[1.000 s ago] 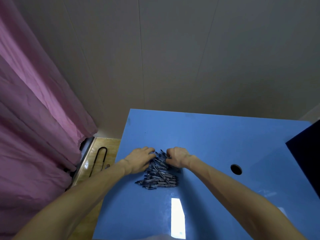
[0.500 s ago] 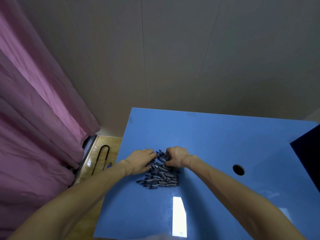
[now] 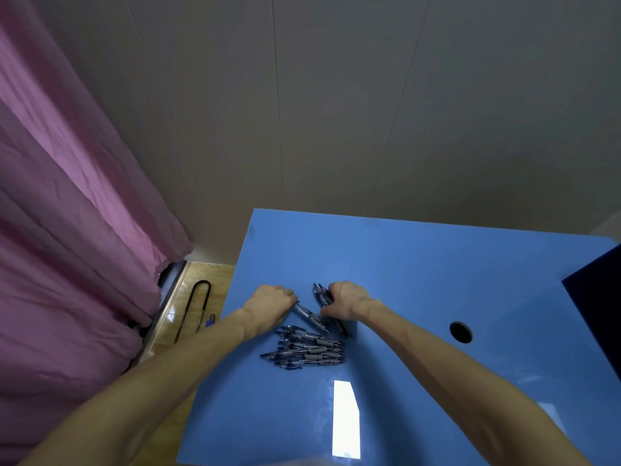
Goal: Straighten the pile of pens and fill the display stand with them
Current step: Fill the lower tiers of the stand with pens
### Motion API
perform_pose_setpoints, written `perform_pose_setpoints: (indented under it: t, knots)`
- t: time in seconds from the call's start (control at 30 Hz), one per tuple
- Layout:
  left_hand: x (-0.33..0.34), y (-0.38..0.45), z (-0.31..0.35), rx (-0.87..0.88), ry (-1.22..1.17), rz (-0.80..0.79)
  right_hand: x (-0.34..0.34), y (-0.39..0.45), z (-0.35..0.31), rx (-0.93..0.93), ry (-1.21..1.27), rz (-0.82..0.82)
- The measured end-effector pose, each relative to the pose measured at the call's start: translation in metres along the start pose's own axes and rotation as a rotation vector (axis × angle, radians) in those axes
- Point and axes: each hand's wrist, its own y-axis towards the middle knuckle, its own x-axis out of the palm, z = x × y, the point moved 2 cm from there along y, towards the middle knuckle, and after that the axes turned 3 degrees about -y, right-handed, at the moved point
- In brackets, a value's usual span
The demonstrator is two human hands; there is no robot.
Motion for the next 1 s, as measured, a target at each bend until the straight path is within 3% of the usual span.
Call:
perform_pose_setpoints:
  t: [0.17, 0.37, 0.5, 0.87, 1.0]
  knots:
    - [0.002, 0.008, 0.005, -0.089, -0.04, -0.041, -0.005, -0.001, 0.011, 0.029, -0.01, 0.024]
    - [-0.005, 0.003, 0.008, -0.478, -0.365, 0.069, -0.004, 0.005, 0.013, 0.069, 0.001, 0.127]
    - [-0.004, 0.012, 0.005, -0.689, -0.56, 0.039, -0.003, 0.009, 0.005, 0.071, -0.031, 0.152]
    - [-0.011, 0.05, 0.033, -0.656, -0.69, 0.067, -0.016, 0.021, 0.01, 0.065, -0.114, 0.043]
    - [-0.017, 0.064, 0.039, -0.626, -0.569, 0.063, -0.022, 0.024, 0.023, 0.076, -0.118, 0.018]
